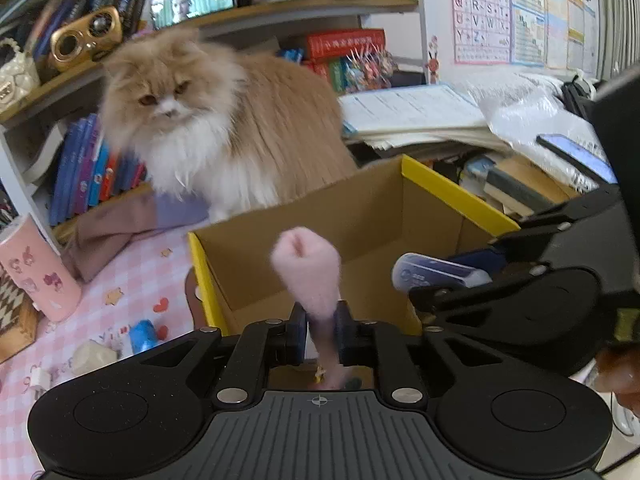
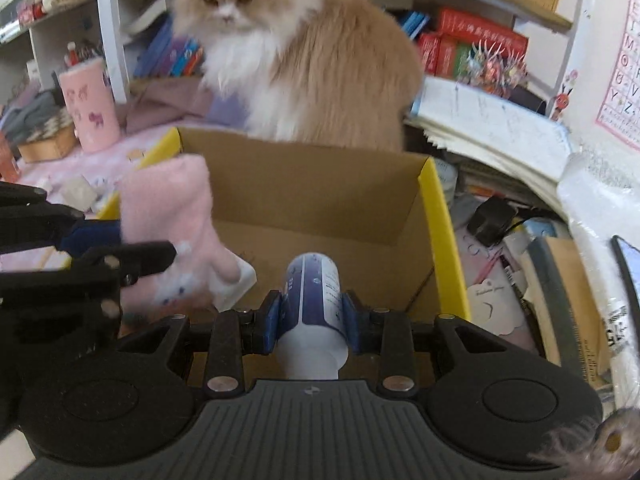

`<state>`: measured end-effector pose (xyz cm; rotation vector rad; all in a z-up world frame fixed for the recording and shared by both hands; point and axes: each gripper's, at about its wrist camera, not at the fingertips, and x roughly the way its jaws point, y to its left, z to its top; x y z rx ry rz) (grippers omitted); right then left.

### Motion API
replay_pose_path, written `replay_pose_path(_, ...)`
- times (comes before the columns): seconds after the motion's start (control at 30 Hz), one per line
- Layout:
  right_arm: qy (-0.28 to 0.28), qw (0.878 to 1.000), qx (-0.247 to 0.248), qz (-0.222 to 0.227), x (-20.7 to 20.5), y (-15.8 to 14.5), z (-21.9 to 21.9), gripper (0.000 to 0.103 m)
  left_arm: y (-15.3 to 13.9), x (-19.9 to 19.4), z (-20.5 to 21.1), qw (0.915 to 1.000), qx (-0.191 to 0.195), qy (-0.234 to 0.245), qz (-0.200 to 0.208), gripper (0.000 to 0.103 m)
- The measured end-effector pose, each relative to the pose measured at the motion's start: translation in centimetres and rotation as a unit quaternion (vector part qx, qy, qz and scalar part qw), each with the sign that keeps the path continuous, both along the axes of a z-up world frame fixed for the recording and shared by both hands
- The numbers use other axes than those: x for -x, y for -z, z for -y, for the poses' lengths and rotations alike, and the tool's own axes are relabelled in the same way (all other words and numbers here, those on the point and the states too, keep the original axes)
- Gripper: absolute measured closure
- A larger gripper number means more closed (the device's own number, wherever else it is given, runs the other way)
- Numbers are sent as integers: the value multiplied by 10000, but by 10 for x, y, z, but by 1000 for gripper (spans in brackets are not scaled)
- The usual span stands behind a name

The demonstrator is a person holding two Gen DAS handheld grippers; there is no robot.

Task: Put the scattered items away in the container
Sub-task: 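Open the right tool to drop the bottle in the box while the left tool drops the glove, then move both tools back from the box toward the remaining items on the table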

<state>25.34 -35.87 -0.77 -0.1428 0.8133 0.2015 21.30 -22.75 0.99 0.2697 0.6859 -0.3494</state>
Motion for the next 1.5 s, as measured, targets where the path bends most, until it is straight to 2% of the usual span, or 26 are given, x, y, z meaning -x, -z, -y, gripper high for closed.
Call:
replay_pose_path(0.07, -3, 10000, -17, -33, -2, 3, 0, 72, 3, 0, 2, 9999, -98, -4, -34, 82)
replay_pose_path(0.13, 66, 10000, -31, 59, -2, 2, 2, 67, 5, 0, 3, 9996, -250, -124, 8, 63)
replay_pose_path(0.17, 120, 9999, -41, 102, -1, 0, 4, 61, 4, 1, 3, 9992, -313, -216, 79, 58)
replay_pose_path(0.23, 188, 9996, -109, 163, 0, -4, 9, 57, 2, 4, -1, 9984, -322, -401, 225, 35)
replay_pose_path(0.3, 230, 9993, -193, 201, 3, -8, 14, 55, -4, 9, -7, 9978, -211, -509, 366, 23)
replay_pose_path(0.33, 261, 9991, -233, 233, 6, -10, 16, 52, -7, 11, -9, 9977, -142, -505, 418, 20)
replay_pose_path(0.77, 545, 9929, -367, 987, 75, -40, 23, 43, -35, 72, -21, 9949, 357, -478, 817, 7)
replay_pose_path(0.97, 775, 9899, -322, 1146, 116, -38, 18, 42, -28, 102, -42, 9928, 550, -671, 825, 7)
replay_pose_path(1.07, 866, 9884, -176, 1234, 137, -32, 11, 42, -15, 115, -51, 9912, 508, -884, 849, 7)
replay_pose_path(1.27, 1116, 9882, -288, 1007, 169, -16, -9, 42, 7, 130, -66, 9954, 401, -811, 327, 7)
replay_pose_path(1.5, 1162, 9906, -338, 630, 188, -5, -40, 41, 9, 145, -97, 9953, 428, -845, 179, 7)
